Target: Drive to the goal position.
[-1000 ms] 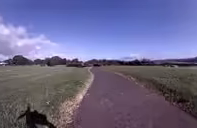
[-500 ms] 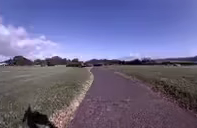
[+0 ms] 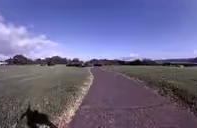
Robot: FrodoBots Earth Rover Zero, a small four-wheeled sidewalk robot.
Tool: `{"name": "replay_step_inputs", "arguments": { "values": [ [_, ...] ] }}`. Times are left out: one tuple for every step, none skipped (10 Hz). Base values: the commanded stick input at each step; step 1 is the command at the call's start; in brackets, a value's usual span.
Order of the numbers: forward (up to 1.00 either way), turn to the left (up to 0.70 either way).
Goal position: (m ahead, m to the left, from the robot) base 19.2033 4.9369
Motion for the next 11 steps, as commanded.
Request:
{"name": "replay_step_inputs", "arguments": {
  "values": [
    [0.7, -0.12],
    [0.7, -0.05],
    [0.7, 0.0],
    [0.7, 0.0],
    [0.7, 0.0],
    [0.7, 0.0],
    [0.7, 0.0],
    [0.7, 0.0],
    [0.7, 0.0],
    [0.7, 0.0],
    [0.7, 0.0]
  ]
}}
